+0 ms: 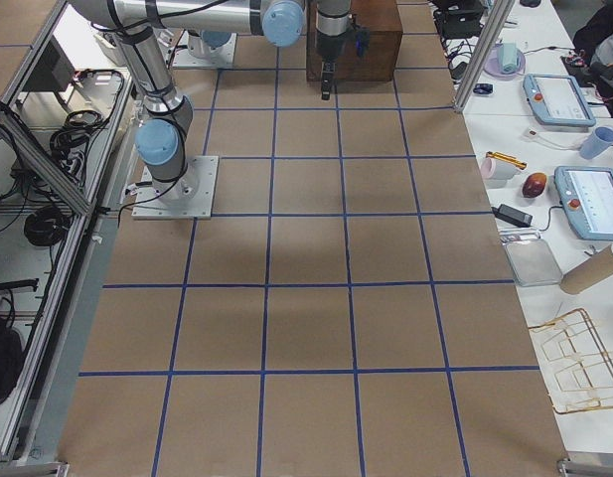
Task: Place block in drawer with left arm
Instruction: 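Pull the drawer open outward with the left gripper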
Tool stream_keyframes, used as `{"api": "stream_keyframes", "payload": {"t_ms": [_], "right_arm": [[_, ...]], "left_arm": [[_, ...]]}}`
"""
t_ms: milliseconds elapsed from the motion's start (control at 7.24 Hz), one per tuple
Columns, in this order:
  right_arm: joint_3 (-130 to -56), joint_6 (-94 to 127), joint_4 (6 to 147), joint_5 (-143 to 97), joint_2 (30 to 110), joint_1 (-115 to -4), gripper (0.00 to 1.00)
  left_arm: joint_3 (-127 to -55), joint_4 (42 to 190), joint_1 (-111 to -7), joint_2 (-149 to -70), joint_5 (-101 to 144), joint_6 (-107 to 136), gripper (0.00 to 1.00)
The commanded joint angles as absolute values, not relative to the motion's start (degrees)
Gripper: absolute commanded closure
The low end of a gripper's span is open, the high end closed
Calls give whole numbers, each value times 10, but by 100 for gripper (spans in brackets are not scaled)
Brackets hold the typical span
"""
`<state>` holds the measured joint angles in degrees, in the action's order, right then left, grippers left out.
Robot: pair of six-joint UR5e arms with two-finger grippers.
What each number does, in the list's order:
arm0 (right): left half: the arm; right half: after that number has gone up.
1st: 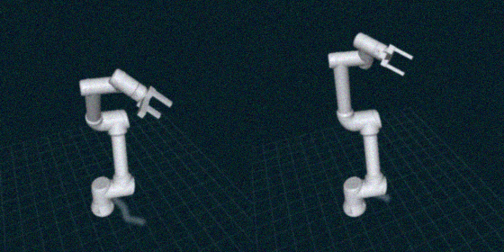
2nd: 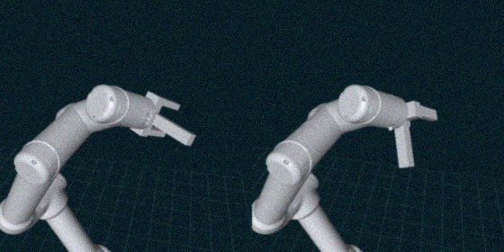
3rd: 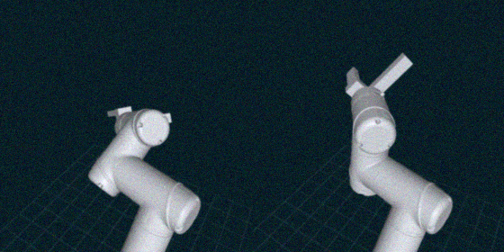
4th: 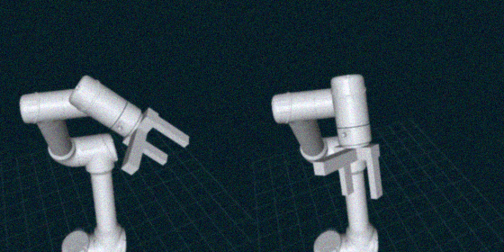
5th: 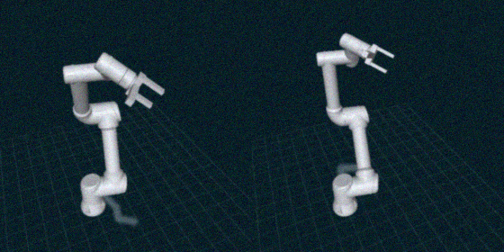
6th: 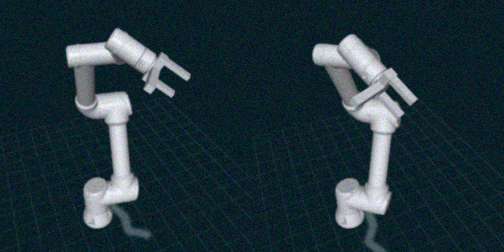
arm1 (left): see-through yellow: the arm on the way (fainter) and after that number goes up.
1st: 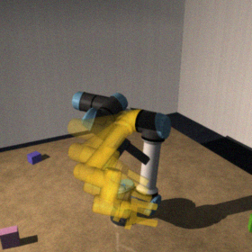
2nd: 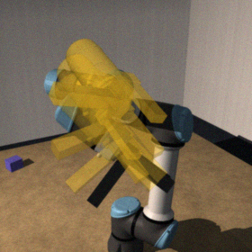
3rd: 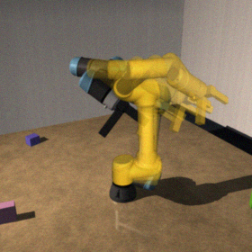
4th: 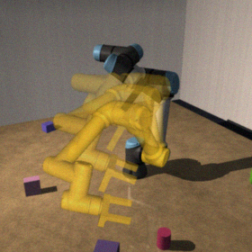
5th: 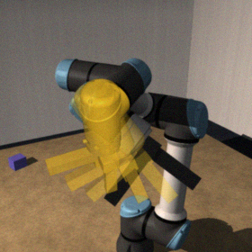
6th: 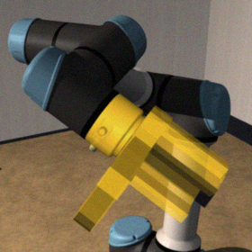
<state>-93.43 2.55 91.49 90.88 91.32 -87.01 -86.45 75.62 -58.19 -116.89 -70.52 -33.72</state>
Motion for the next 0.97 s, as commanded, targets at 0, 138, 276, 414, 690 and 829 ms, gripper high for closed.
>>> {"api": "stream_keyframes", "payload": {"t_ms": [0, 138, 276, 414, 690, 829], "right_arm": [[-934, 25, 915, 909, 913, -870, 0], [-934, 25, 915, 909, 913, -870, 0], [-934, 25, 915, 909, 913, -870, 0], [-934, 25, 915, 909, 913, -870, 0], [-934, 25, 915, 909, 913, -870, 0], [-934, 25, 915, 909, 913, -870, 0]], "left_arm": [[-853, 755, -582, -1170, -716, -338, 0], [-852, 755, -582, -1170, -716, -338, 0], [-851, 754, -582, -1170, -724, -340, 0], [-851, 754, -582, -1170, -727, -341, 0], [-849, 754, -582, -1172, -729, -342, 0], [-843, 754, -582, -1172, -729, -343, 0]]}}
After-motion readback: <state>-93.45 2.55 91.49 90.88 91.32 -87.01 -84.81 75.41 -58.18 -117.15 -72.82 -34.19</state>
